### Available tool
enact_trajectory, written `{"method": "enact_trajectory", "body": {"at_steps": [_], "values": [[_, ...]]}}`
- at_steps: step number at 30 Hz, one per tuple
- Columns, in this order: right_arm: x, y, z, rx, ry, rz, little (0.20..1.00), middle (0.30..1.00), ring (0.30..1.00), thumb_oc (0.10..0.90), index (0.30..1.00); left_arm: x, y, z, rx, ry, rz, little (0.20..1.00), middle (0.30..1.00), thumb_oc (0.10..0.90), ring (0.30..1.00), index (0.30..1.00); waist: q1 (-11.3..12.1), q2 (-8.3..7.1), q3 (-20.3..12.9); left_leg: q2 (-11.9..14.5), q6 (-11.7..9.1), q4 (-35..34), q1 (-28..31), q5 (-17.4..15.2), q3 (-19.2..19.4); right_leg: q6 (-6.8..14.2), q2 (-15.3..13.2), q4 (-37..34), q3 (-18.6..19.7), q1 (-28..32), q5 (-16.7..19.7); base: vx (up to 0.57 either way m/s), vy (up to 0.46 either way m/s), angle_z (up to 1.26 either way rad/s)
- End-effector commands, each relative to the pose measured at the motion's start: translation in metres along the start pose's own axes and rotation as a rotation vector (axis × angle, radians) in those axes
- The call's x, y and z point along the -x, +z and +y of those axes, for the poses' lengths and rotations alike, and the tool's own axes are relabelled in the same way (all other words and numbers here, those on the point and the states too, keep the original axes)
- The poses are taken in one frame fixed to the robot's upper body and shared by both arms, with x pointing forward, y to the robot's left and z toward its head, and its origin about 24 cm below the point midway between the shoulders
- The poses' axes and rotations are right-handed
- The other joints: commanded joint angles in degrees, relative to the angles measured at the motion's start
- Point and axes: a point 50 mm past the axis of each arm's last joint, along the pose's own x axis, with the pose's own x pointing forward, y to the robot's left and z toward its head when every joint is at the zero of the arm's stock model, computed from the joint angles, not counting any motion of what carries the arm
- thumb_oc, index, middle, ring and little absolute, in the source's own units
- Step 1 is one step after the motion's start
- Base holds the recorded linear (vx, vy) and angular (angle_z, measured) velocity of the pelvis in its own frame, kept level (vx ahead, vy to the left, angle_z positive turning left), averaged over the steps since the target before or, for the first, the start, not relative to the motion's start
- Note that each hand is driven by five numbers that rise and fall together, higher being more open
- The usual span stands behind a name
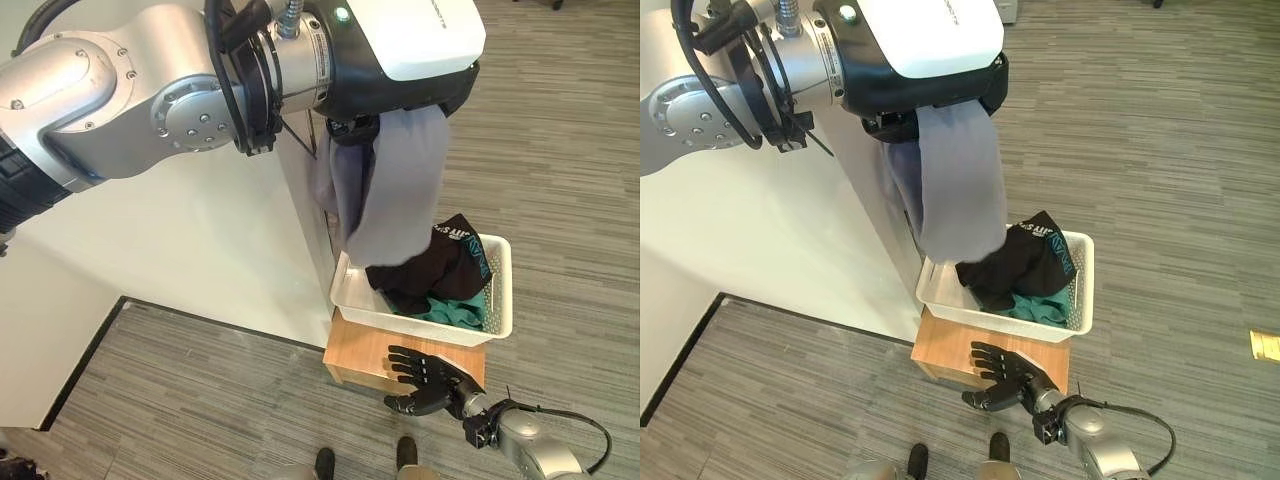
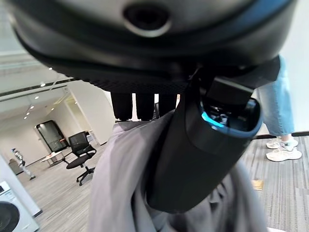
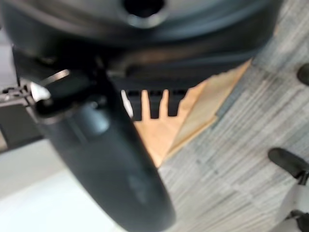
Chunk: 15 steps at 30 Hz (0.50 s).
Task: Pick up bed clothes into laundry basket.
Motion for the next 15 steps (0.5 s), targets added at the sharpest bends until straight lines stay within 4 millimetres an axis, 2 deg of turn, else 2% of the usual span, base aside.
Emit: {"method": "enact_trajectory", "body": {"at_steps": [1,4,15], "values": [[0.014,0.009,0.001,-0.041,0.03,-0.115,0.9,0.9,0.9,0.8,0.9,0.012,-0.031,0.056,-0.03,0.213,0.156,0.3,0.3,0.4,0.3,0.3,0.7,-0.21,-7.5,2.1,1.4,-13.7,1.0,6.3,-1.9,5.7,1.8,-4.4,0.1,4.1,-3.0,0.0,-0.007,0.38],[0.015,0.007,-0.001,-0.047,0.021,-0.109,0.9,0.9,0.9,0.8,0.9,0.01,-0.029,0.057,-0.027,0.215,0.144,0.3,0.3,0.4,0.3,0.3,0.8,-0.2,-7.6,2.1,1.3,-13.7,0.7,6.5,-1.9,5.6,1.9,-4.4,0.1,4.2,-3.0,-0.01,-0.012,-0.05],[0.018,0.006,0.001,-0.045,0.031,-0.108,0.9,0.9,0.9,0.8,0.9,-0.002,-0.022,0.038,0.071,0.177,0.099,0.3,0.3,0.4,0.3,0.3,-0.6,0.8,-6.9,1.7,1.0,-13.7,-0.3,6.7,-2.3,5.4,1.7,-4.4,-0.4,3.5,-2.7,0.0,0.0,0.02]]}}
